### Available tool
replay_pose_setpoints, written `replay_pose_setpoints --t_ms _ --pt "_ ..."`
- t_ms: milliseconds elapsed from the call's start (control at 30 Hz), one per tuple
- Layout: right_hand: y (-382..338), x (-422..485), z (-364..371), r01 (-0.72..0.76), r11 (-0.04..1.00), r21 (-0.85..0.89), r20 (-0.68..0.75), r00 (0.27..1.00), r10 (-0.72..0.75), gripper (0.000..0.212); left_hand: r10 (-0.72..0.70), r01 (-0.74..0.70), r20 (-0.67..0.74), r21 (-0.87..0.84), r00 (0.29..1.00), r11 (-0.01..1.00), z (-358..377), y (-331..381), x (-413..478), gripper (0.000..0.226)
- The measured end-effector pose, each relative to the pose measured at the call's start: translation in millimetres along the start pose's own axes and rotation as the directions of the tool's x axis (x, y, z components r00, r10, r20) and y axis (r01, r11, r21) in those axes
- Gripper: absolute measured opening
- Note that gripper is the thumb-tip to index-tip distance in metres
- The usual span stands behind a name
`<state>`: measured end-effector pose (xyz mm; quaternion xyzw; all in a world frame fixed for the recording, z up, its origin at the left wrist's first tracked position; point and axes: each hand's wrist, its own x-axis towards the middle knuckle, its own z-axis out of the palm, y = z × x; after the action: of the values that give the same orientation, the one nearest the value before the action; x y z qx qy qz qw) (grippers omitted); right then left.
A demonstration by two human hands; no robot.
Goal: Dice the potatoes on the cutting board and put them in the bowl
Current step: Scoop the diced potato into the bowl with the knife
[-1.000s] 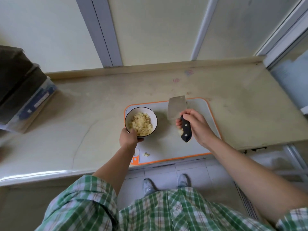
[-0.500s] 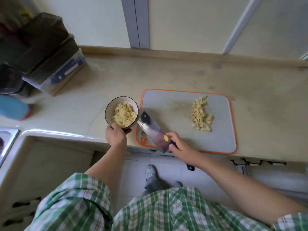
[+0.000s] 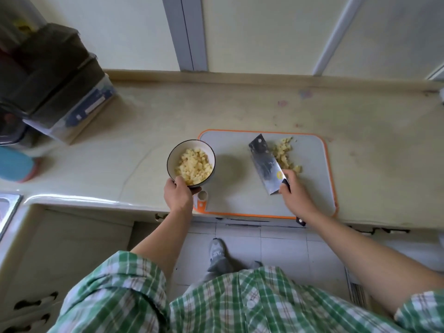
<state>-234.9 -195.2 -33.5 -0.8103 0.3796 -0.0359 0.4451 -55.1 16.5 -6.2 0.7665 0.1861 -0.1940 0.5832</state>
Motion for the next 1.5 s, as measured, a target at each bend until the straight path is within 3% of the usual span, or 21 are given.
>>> replay_pose_setpoints --t_ms 67,233,433,633,700,767,867,933,1000,1067,1133,1233,1367,1500 --pt "-8 -2 2 0.011 0.998 0.056 -0.036 0.999 -0.009 0.029 0.009 -0.010 0.019 0.025 1.000 1.000 7 2 0 0.025" --pt "-23 -8 32 0.119 0.988 0.103 0.096 0.987 -0.129 0.030 0.050 -0.062 0.091 0.134 0.995 0.989 25 7 5 0.024" --pt "0 -2 7 -0.102 0.994 0.030 -0.136 0.985 0.106 0.032 0.078 -0.120 0.194 0.214 0.978 0.969 43 13 15 0.025" --pt "-8 -3 -4 -0.086 0.964 0.252 -0.136 0.983 0.123 0.028 0.110 -0.205 0.306 0.299 0.946 0.932 51 16 22 0.025" --pt "-12 1 -6 -0.048 0.966 0.253 -0.193 0.976 0.099 0.016 0.117 -0.248 0.325 0.400 0.938 0.882 52 17 28 0.026" --pt "-14 6 -13 0.011 0.983 0.185 -0.257 0.966 0.038 0.005 0.136 -0.306 0.321 0.567 0.937 0.765 53 19 30 0.029" --pt "-16 17 -32 0.068 0.993 0.098 -0.332 0.943 -0.032 0.005 0.310 -0.405 0.266 0.685 0.913 0.606 58 25 27 0.048" --pt "-15 26 -47 0.064 0.998 -0.014 -0.396 0.916 -0.064 0.010 0.519 -0.584 0.324 0.652 0.791 0.483 65 32 19 0.053" --pt "-14 35 -64 0.048 0.991 -0.126 -0.446 0.890 -0.100 0.019 0.673 -0.810 0.482 0.486 0.561 0.327 77 37 8 0.046" --pt "-12 44 -79 0.019 0.974 -0.225 -0.450 0.885 -0.122 0.032 0.692 -0.925 0.616 0.291 0.378 0.246 93 39 -7 0.040" --pt "-5 53 -91 0.007 0.943 -0.332 -0.413 0.898 -0.152 0.036 0.638 -0.947 0.702 0.191 0.317 0.260 111 36 -21 0.040" --pt "11 70 -107 0.017 0.895 -0.445 -0.344 0.920 -0.189 0.039 0.573 -0.913 0.724 0.206 0.384 0.351 137 26 -35 0.034" --pt "31 95 -123 0.020 0.868 -0.496 -0.281 0.942 -0.182 0.039 0.551 -0.875 0.691 0.272 0.468 0.402 156 18 -42 0.034" --pt "43 111 -126 0.158 0.845 -0.510 -0.153 0.950 -0.271 0.039 0.525 -0.818 0.633 0.369 0.569 0.441 164 10 -40 0.036"
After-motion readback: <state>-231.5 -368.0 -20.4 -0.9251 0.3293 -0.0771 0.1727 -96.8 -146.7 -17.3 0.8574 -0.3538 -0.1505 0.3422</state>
